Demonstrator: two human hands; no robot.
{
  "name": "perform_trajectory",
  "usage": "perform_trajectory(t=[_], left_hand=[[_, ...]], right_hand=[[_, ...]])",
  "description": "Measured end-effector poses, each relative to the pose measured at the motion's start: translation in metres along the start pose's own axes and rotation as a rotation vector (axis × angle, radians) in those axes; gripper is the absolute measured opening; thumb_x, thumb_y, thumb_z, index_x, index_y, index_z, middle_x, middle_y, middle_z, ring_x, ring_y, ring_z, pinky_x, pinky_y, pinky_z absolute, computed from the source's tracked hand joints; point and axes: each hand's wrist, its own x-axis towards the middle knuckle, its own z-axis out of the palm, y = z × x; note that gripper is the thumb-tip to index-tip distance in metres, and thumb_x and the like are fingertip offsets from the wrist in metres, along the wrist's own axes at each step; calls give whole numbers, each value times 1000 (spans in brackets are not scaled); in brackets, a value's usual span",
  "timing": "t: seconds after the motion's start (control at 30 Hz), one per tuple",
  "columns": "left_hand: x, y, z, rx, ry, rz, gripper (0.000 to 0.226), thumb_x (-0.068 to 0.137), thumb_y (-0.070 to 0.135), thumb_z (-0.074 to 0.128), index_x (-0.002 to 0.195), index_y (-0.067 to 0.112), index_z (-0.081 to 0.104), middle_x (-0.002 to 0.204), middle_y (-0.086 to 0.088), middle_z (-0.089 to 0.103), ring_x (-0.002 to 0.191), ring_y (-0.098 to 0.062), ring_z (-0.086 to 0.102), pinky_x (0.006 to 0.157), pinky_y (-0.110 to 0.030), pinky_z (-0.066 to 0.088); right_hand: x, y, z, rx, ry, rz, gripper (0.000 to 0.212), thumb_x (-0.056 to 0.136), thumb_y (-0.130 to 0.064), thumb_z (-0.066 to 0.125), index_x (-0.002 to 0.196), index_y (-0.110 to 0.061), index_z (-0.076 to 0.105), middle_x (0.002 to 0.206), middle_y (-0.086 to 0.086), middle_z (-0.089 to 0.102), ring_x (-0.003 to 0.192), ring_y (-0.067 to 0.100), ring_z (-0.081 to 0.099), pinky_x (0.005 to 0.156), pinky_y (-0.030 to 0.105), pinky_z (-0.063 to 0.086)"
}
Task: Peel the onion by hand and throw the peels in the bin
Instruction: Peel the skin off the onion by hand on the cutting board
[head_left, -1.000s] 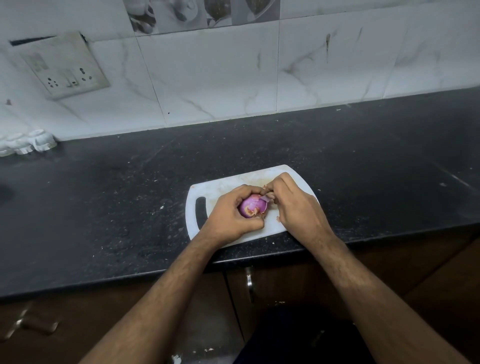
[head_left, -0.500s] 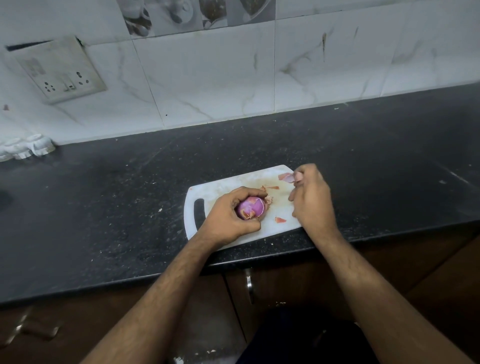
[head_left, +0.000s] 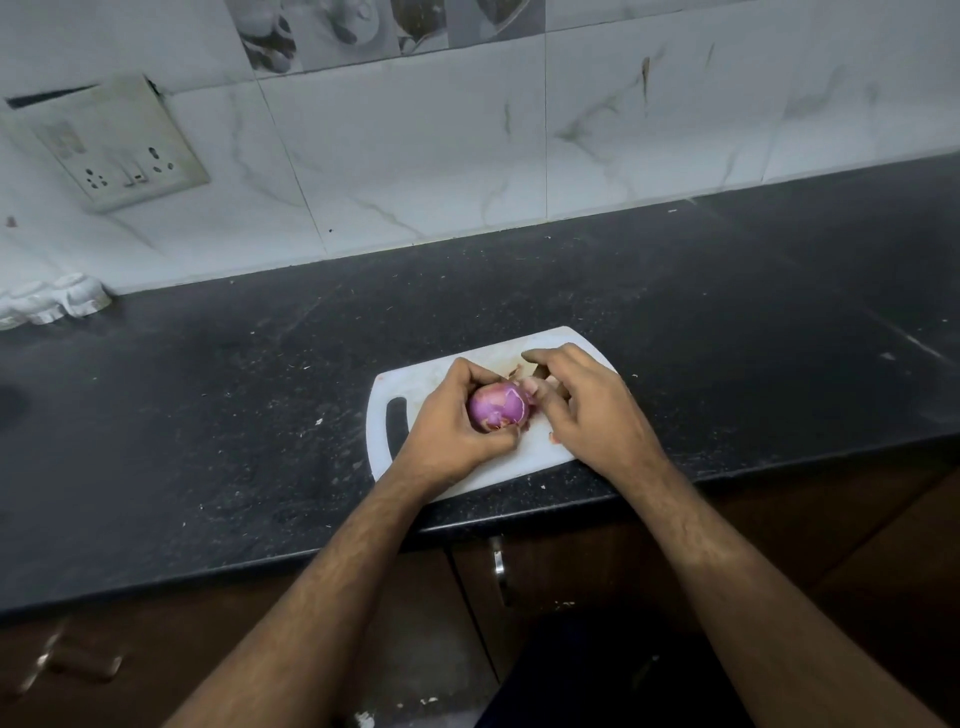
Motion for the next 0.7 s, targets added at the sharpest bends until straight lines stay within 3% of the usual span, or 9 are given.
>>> perform_trajectory(t=[0.2, 0.3, 0.37, 0.43, 0.5, 0.6, 0.7], left_hand=[[1, -2, 0, -1, -39, 28, 42, 74, 17, 80, 113, 23, 68, 107, 3, 75, 103, -20, 72, 96, -45, 60], [1, 0, 1, -16, -38, 28, 64, 75, 22, 85, 135, 21, 62, 123, 4, 73, 116, -16, 70, 102, -40, 58], [-1, 1, 1, -87, -26, -8, 78, 76, 22, 91, 144, 21, 52, 131, 2, 69, 118, -15, 70, 90, -30, 61], [-3, 4, -1, -153, -1, -53, 72, 78, 15, 94, 137, 21, 52, 129, -1, 69, 109, -14, 73, 68, -20, 58], [-3, 5, -1, -196, 7, -76, 61, 80, 14, 92, 130, 19, 57, 122, -3, 74, 102, -16, 76, 61, -19, 55], [-2, 4, 0, -195, 4, -61, 55, 84, 19, 89, 131, 17, 61, 119, 0, 75, 105, -16, 76, 68, -24, 60], [-1, 3, 1, -103, -9, 9, 57, 90, 29, 83, 141, 16, 60, 129, 4, 70, 118, -12, 71, 97, -30, 60]], right_hand=[[-4, -2, -1, -2, -110, -91, 43, 93, -46, 70, 132, -29, 62, 118, -18, 59, 96, 5, 64, 81, 35, 57], [-2, -1, -1, 40, -99, -58, 40, 90, -47, 73, 125, -27, 65, 111, -18, 59, 88, 1, 60, 81, 35, 56], [-1, -1, 0, 30, -97, -36, 39, 92, -48, 70, 123, -25, 66, 110, -19, 60, 83, -3, 58, 79, 32, 56], [-2, 0, 1, 28, -89, 1, 36, 93, -47, 68, 121, -24, 66, 111, -17, 62, 80, -4, 58, 77, 29, 55], [-1, 0, 1, 61, -70, 53, 29, 93, -44, 69, 114, -24, 68, 106, -16, 65, 75, -2, 60, 73, 25, 53], [1, -1, -1, 137, -48, 153, 22, 94, -36, 72, 109, -20, 73, 92, -18, 67, 66, 2, 66, 63, 20, 56], [1, -1, -4, 204, -47, 224, 20, 95, -32, 72, 109, -18, 76, 83, -15, 71, 61, 13, 71, 56, 34, 63]])
